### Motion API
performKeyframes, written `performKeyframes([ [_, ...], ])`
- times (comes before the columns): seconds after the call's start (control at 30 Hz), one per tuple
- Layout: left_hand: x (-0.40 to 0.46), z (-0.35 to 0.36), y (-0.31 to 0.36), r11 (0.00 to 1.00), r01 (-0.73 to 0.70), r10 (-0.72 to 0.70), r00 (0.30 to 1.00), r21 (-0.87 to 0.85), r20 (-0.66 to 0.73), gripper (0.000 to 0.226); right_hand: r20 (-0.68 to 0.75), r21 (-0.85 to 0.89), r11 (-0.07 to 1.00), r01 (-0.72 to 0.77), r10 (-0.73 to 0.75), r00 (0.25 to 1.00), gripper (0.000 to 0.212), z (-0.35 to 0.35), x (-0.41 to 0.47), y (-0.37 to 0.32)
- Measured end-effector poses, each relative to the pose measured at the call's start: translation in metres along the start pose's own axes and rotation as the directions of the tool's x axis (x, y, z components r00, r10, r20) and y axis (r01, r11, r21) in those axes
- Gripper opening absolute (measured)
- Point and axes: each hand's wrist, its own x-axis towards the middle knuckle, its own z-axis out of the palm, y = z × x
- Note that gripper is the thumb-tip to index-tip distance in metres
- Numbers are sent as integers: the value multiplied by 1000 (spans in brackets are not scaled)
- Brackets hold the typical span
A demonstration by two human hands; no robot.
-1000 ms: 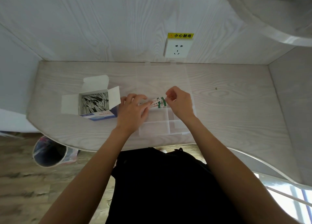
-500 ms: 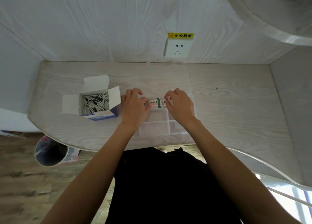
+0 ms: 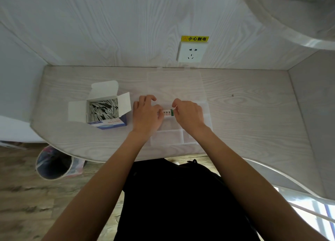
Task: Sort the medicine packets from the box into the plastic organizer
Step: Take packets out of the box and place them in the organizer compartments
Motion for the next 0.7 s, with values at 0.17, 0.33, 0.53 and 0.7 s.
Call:
performKeyframes([
  [0.17,-3,2,-2,1000,-31,31,998,6,-46,15,88,-225,969,104,-86,992,20,-7,-1,-11],
  [0.33,-4,2,-3,999,-42,43,998,13,-39,23,90,-240,964,113,-94,992,17,-3,-3,-15],
  [0.53,-2,3,-3,999,-43,43,999,29,3,26,85,-95,995,9,-1,996,16,-4,3,-14],
  [0.7,-2,4,-5,999,-31,30,999,23,32,22,98,-227,970,86,-65,993,22,-6,3,-19],
])
